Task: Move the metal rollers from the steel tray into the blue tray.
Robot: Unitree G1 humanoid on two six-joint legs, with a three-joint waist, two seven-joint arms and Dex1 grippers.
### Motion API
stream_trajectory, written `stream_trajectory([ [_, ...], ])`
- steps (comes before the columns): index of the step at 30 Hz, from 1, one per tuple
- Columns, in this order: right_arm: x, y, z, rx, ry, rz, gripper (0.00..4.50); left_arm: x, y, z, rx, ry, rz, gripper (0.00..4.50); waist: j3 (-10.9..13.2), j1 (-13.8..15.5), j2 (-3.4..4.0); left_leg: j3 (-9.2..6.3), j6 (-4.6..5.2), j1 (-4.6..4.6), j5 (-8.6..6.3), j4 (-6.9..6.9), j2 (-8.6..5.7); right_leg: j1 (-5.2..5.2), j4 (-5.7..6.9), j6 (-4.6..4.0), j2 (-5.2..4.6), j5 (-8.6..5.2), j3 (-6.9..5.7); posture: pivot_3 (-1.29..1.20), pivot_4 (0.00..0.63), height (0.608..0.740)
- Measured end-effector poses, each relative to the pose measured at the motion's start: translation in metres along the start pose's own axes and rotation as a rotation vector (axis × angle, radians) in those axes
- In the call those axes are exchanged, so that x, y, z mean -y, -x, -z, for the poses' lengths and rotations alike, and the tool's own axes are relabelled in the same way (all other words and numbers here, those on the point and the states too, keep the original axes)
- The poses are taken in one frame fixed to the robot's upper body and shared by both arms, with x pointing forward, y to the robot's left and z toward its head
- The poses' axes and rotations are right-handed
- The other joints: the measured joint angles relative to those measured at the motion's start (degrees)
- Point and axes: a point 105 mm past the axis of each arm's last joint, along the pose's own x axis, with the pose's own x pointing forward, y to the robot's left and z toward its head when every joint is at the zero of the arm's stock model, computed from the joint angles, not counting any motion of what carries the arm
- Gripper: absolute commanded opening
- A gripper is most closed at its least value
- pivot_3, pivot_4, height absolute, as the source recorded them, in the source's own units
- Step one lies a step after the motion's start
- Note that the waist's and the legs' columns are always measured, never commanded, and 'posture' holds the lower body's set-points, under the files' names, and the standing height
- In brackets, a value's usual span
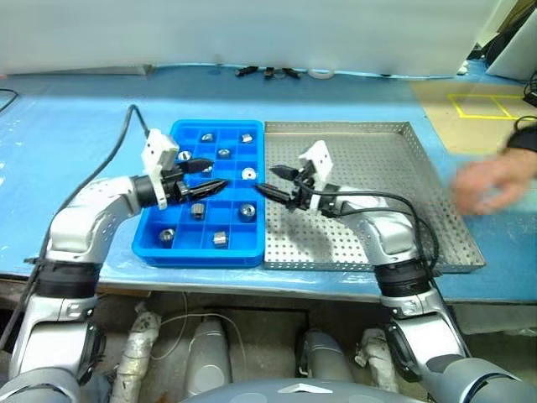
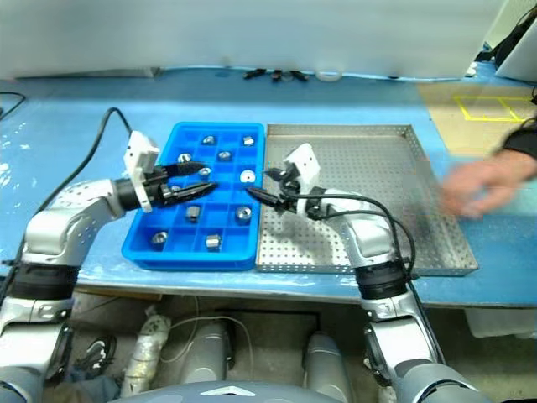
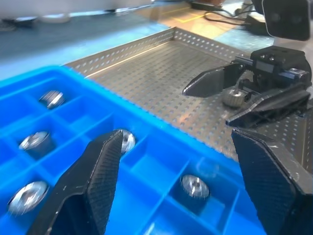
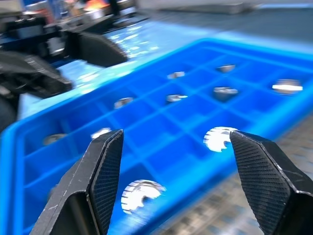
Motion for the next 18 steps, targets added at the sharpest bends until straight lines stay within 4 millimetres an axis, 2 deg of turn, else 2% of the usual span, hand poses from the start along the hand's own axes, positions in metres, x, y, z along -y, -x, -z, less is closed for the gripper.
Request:
stream_trajectory([
  [4, 0.03, 0.023, 0.003, 0.01, -0.002, 0.187, 3.65, 0.003, -0.022, -0.004, 0.014, -0.017, 0.071, 3.75, 0.0, -0.32, 0.0, 0.01, 0.01, 0.02, 0.0, 0.05, 0.01, 0.0, 0.04, -0.01, 0.01, 0.0, 0.05, -0.18, 0.15, 0.74],
  [7, 0.045, 0.04, 0.015, -0.006, -0.017, 0.289, 3.65, 0.006, -0.038, -0.006, 0.022, -0.031, 0.121, 3.75, 0.0, -0.95, 0.0, 0.03, 0.05, -0.01, -0.02, 0.1, 0.0, 0.0, 0.03, -0.01, 0.0, 0.0, 0.08, -0.22, 0.15, 0.74],
  [12, 0.056, 0.061, 0.038, -0.051, -0.035, 0.388, 3.65, 0.013, -0.052, -0.003, 0.018, -0.029, 0.187, 3.75, 0.0, -2.09, 0.0, 0.08, 0.26, -0.01, -0.15, 0.23, 0.0, 0.01, 0.03, -0.01, 0.01, 0.0, 0.08, -0.25, 0.15, 0.74],
  [18, 0.068, 0.084, 0.061, -0.085, -0.052, 0.498, 3.65, 0.015, -0.055, 0.001, 0.01, -0.027, 0.21, 3.75, 0.0, -3.23, 0.0, 0.11, 0.45, 0.02, -0.26, 0.29, 0.01, 0.01, 0.02, -0.02, 0.01, 0.01, 0.07, -0.25, 0.15, 0.74],
])
